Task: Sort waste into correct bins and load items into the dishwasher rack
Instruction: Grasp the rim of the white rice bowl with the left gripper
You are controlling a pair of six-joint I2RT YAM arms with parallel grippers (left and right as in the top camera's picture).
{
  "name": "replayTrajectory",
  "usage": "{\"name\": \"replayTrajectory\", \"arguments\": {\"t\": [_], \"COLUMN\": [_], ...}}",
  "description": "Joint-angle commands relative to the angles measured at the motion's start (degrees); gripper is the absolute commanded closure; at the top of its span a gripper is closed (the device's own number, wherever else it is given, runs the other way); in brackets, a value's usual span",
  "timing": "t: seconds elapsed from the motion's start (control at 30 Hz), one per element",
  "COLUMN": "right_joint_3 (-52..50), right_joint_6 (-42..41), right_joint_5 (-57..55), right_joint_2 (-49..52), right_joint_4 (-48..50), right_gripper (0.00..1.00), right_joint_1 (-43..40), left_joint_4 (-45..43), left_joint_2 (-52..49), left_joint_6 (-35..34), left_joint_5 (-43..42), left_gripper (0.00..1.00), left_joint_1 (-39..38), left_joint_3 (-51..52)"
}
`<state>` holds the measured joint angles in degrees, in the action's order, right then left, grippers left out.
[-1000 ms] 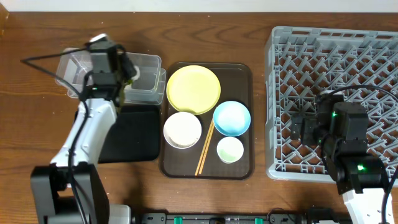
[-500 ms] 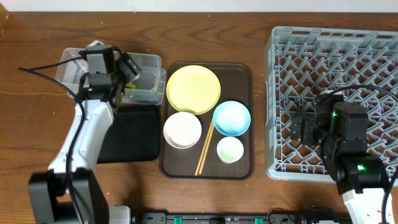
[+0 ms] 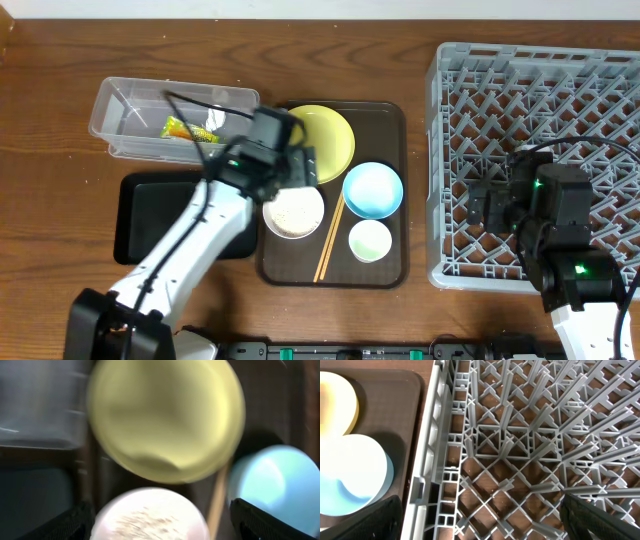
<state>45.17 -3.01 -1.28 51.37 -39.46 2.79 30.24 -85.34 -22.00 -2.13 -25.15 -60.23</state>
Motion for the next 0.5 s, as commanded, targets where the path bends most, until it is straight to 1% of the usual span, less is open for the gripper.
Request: {"name": "replayTrajectory", "arguments": {"t": [0.0,0.2,0.37,0.47], "right_joint_3": [1.05,1.05,1.05,1.05], "right_joint_6": [-0.61,-0.63,-0.63,-0.63], "right_joint_5": [-0.17,-0.15,-0.15,-0.15], "right_joint_2": [0.0,0.0,0.0,0.0], "right_joint_4": [-0.07,-0.24,-0.24,-0.24], "right_gripper": [0.01,0.01,0.01,0.01], "right_joint_1": [-0.57,-0.57,-0.57,-0.57], "left_joint_4": [0.42,0.94,2.43,2.69], "left_joint_2": [-1.86,-6.67,-10.78,-12.92], "left_joint_6": [1.4,0.44,-3.28,-3.85], "left_joint_5": [0.2,0.13,-0.57,-2.67], "left_gripper": [0.12,0.2,0.3,0.38], "left_joint_1": [-3.82,-7.63,-8.68,-9.09], "left_joint_3": [1.27,1.31,1.31,1.31]}}
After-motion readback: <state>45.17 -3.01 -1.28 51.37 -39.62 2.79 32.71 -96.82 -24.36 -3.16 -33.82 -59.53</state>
